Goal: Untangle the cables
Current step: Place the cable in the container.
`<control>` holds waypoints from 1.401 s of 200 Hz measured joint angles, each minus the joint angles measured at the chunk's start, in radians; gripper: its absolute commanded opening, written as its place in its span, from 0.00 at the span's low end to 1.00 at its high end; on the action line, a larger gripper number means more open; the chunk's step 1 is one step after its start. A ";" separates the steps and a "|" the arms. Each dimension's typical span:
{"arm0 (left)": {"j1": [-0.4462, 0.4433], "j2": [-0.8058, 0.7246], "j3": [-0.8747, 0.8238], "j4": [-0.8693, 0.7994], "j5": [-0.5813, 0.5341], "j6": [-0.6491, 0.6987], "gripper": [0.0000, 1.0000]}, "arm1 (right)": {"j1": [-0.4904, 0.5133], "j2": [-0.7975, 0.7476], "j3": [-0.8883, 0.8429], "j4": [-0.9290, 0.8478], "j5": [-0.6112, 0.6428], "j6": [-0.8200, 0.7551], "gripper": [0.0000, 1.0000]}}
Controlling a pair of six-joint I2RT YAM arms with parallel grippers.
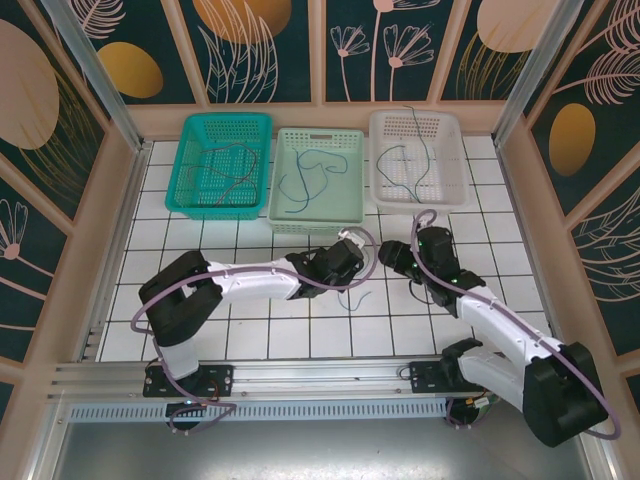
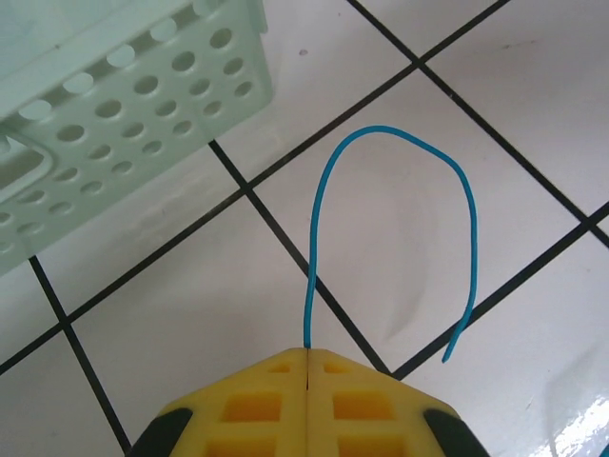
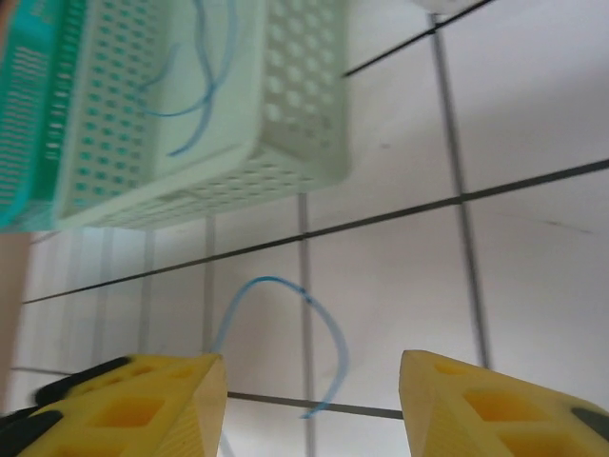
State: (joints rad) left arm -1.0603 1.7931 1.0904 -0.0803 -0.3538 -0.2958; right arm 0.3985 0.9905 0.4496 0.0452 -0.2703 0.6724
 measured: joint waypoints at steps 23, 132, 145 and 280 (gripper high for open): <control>0.000 -0.018 0.000 0.033 -0.004 0.000 0.00 | 0.000 0.026 0.000 0.080 -0.108 0.060 0.53; -0.030 -0.043 0.040 0.096 -0.048 0.031 0.00 | -0.005 0.149 0.021 0.226 -0.295 0.255 0.57; -0.038 -0.043 0.040 0.100 -0.048 0.033 0.00 | -0.008 0.154 0.022 0.229 -0.282 0.260 0.57; -0.075 -0.126 -0.057 0.236 -0.036 0.076 0.00 | -0.045 0.192 0.205 0.057 -0.062 0.027 0.27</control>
State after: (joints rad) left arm -1.1351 1.6672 1.0332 0.1558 -0.3901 -0.2195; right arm 0.3531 1.1828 0.6548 0.1020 -0.3321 0.6998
